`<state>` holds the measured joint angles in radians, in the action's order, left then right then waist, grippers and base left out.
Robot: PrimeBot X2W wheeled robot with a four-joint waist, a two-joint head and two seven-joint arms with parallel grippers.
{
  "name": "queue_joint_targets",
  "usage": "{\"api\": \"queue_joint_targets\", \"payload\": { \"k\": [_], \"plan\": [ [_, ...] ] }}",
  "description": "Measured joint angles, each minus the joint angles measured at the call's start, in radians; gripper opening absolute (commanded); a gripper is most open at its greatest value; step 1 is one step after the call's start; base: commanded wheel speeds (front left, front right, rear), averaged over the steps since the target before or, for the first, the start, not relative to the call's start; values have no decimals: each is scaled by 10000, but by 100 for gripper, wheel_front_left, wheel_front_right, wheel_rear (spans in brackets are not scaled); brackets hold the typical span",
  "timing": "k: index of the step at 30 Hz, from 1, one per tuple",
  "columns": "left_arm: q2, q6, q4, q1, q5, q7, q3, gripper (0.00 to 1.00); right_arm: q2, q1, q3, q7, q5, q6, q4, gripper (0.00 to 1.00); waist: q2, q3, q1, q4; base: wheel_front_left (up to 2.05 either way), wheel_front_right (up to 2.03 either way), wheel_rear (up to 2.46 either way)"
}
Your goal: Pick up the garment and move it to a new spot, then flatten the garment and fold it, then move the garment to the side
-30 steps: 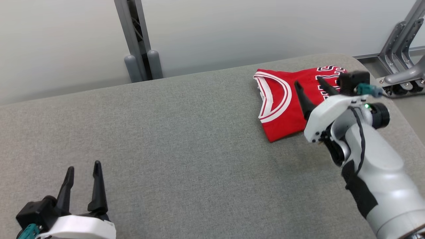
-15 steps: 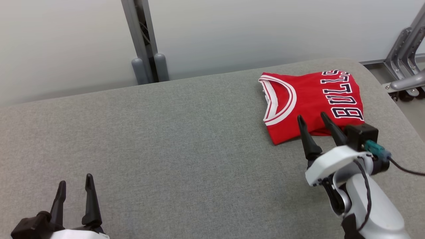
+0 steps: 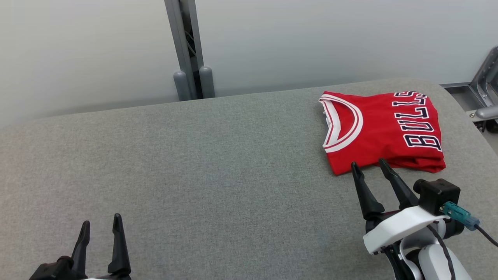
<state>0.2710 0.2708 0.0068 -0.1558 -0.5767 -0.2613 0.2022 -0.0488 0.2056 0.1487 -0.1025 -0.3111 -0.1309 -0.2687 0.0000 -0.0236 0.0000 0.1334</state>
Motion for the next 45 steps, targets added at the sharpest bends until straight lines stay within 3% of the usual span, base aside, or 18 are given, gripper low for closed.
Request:
{"api": "queue_joint_targets", "payload": {
  "k": [13,33,34,39,45],
  "plan": [
    [73,205,-378,-12,134,17,35,100,0,-595,-88,585,25,0,961,100,0,30,1,-171,0,0,0],
    [226,403,-564,-11,213,276,159,100,0,-654,-280,476,184,2,823,100,0,78,0,-153,0,0,0],
    [234,399,-564,-9,215,291,180,0,-2,-650,-303,445,213,2,807,0,0,81,0,-146,0,0,0],
    [-123,387,-92,-117,182,337,357,0,98,-1140,-259,451,151,0,313,0,0,84,0,-151,0,0,0],
    [-286,90,63,-118,-660,560,128,0,98,-1172,-355,577,-871,0,201,0,0,89,0,-208,0,0,0]
  ]
}}
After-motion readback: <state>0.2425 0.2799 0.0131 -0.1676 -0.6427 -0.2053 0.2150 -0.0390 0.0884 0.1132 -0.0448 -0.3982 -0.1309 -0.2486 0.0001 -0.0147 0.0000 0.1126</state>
